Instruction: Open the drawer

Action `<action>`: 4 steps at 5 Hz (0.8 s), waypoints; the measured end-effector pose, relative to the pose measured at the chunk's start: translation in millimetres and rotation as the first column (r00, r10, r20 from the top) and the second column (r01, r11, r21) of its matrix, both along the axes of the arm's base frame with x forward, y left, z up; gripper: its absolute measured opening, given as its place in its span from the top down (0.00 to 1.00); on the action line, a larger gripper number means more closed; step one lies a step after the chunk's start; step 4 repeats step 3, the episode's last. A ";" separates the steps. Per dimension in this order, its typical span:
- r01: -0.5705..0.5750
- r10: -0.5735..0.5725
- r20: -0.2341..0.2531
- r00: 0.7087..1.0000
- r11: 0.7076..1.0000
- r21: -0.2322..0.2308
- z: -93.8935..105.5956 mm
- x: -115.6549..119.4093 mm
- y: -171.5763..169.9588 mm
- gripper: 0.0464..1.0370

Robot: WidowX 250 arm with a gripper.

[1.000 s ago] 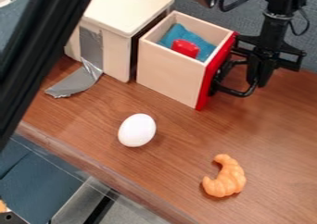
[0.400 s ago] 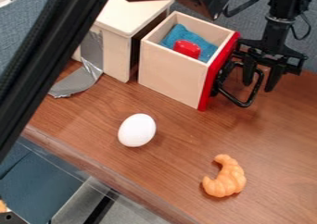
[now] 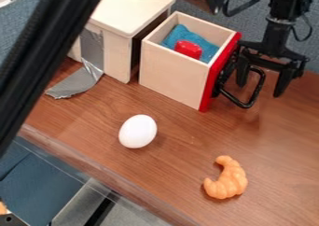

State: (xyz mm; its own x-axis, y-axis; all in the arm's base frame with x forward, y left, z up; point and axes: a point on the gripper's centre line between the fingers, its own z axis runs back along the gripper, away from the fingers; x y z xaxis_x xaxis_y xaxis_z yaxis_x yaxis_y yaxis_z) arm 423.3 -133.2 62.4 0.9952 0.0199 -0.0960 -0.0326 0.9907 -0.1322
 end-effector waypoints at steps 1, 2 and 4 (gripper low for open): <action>0.001 0.001 0.057 0.998 1.000 -0.028 38.9 -12.4 -1.0 0.04; 0.011 -0.006 0.119 0.993 0.999 -0.042 75.4 -32.6 4.6 0.04; 0.065 -0.059 0.173 0.983 0.997 -0.030 102.7 -55.6 13.5 0.04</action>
